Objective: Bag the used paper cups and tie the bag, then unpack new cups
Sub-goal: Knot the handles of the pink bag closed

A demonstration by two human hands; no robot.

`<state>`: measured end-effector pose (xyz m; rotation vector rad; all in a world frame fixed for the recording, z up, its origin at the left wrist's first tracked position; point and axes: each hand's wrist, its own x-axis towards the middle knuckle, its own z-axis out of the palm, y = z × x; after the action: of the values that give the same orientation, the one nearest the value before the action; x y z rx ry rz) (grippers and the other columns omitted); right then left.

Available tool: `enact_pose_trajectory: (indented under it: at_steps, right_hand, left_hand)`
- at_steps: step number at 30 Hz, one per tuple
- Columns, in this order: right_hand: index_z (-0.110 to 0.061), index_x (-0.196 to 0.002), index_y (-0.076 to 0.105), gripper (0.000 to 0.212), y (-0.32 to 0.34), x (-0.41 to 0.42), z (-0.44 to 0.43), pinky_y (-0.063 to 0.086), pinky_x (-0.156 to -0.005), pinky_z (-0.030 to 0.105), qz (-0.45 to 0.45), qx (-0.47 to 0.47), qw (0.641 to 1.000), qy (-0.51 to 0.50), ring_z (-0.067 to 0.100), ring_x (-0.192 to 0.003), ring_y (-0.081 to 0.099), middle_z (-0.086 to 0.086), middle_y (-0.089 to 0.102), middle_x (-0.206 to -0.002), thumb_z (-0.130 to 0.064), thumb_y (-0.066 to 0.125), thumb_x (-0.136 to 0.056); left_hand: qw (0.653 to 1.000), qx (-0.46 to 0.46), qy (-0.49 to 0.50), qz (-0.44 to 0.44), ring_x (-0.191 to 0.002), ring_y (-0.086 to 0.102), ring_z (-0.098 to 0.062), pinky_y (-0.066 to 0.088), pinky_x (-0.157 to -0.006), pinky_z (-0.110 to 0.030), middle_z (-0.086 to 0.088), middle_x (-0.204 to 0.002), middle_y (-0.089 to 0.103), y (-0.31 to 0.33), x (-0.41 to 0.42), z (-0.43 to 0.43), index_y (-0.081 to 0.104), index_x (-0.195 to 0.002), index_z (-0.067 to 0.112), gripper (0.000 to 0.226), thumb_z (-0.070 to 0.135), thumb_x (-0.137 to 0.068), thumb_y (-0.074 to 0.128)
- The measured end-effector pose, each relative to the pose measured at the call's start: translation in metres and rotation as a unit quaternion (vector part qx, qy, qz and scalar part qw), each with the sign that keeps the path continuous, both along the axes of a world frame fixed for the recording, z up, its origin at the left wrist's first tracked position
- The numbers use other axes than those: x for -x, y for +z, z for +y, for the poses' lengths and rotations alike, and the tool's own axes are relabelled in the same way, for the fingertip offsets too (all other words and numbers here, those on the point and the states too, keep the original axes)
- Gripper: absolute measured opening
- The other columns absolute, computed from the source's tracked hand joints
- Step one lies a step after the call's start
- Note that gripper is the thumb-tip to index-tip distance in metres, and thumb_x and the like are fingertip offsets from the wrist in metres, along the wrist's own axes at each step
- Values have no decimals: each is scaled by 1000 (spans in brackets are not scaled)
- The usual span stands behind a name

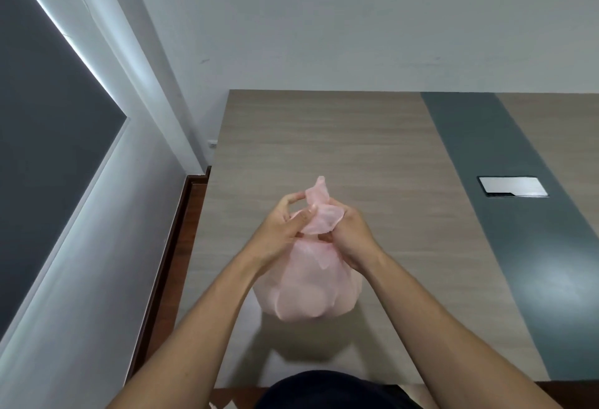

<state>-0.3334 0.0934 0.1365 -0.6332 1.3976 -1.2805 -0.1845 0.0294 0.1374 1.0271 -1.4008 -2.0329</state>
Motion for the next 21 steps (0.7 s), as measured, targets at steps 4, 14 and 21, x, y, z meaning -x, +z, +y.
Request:
enact_pose_trajectory:
  at_steps: [4, 14, 21]
  right_hand:
    - [-13, -97, 87, 16, 3, 1, 7, 54, -62, 27, 113, -3, 992, 53, 14, -69, 68, 5, 80, -84, -7, 72, -102]
    - [-20, -79, 77, 31, 8, -2, 17, 36, -66, 35, 122, 12, 984, 129, 26, -69, 41, 6, 45, -70, -46, 87, -91]
    - [-7, -81, 78, 70, 5, -4, 13, 53, -58, 34, 229, -49, 972, 4, 32, -56, 75, 15, 74, -62, -59, 45, -112]
  left_hand:
    - [999, 15, 4, -28, -113, 80, -19, 64, -101, -34, -8, -133, 81, -15, 5, -4, 77, -127, 14, 24, 28, -108, 75]
    - [993, 19, 105, -45, -59, 49, -10, 42, -60, -23, 11, -75, 56, -24, 3, 3, 86, -111, 14, 38, 46, -112, 66]
    - [986, 81, 118, -82, -59, 47, -16, 36, -60, -35, -1, -63, 59, -26, 1, 4, 81, -87, 17, 39, 43, -112, 66]
